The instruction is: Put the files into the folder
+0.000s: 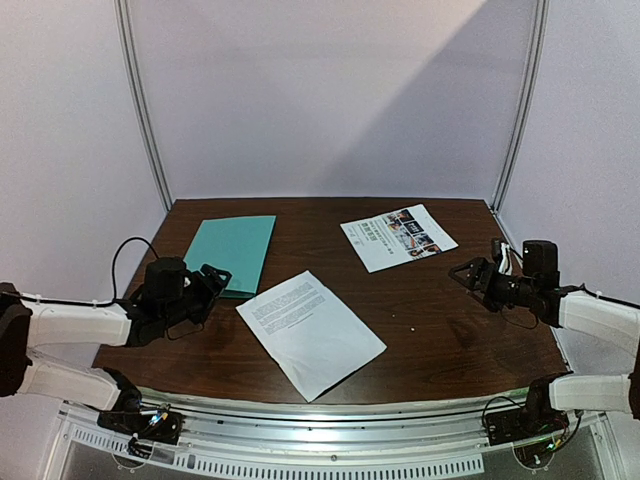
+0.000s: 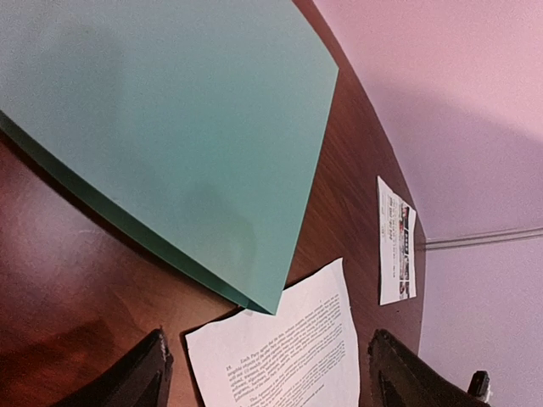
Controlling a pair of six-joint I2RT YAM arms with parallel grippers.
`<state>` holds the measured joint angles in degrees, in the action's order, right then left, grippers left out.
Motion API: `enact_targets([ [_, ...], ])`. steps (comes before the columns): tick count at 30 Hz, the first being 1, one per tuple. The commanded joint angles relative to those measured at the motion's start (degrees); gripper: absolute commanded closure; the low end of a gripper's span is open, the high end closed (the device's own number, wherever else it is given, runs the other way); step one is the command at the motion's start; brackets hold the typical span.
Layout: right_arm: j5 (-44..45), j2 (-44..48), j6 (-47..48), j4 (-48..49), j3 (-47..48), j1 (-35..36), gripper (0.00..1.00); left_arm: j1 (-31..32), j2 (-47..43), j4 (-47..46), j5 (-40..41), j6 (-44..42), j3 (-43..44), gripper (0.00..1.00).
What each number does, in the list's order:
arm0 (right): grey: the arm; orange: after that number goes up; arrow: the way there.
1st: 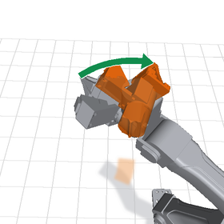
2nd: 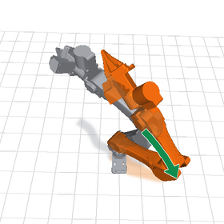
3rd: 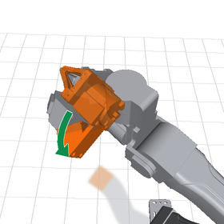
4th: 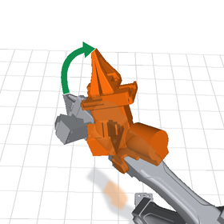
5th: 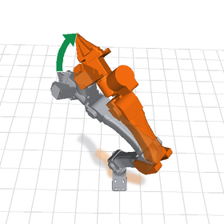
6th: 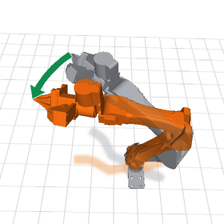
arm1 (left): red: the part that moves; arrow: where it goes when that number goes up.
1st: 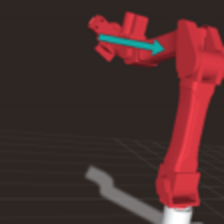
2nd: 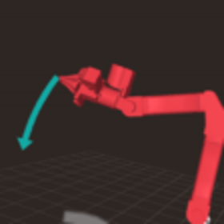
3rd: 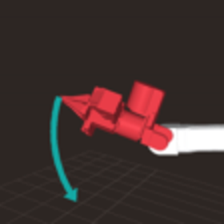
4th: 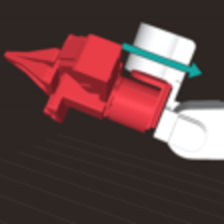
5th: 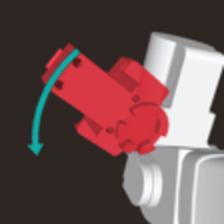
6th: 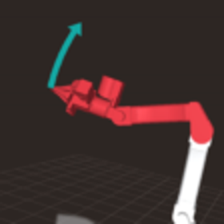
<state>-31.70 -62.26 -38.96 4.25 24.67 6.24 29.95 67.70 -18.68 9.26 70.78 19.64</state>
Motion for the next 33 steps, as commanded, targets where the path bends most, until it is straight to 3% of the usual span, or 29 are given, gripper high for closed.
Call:
enact_targets([
  [1, -0.64, -0.58, -0.27, 0.34, -0.80, -0.38, 0.01, -0.86, 1.96, -4.74, -0.21, 3.21, -1.01, 0.20],
  [33, -0.73, -1.46, 0.81, -0.97, -0.14, -0.37, 0.01, -4.91, 14.34, -17.77, -1.17, 7.08, -1.07, 0.27],
])
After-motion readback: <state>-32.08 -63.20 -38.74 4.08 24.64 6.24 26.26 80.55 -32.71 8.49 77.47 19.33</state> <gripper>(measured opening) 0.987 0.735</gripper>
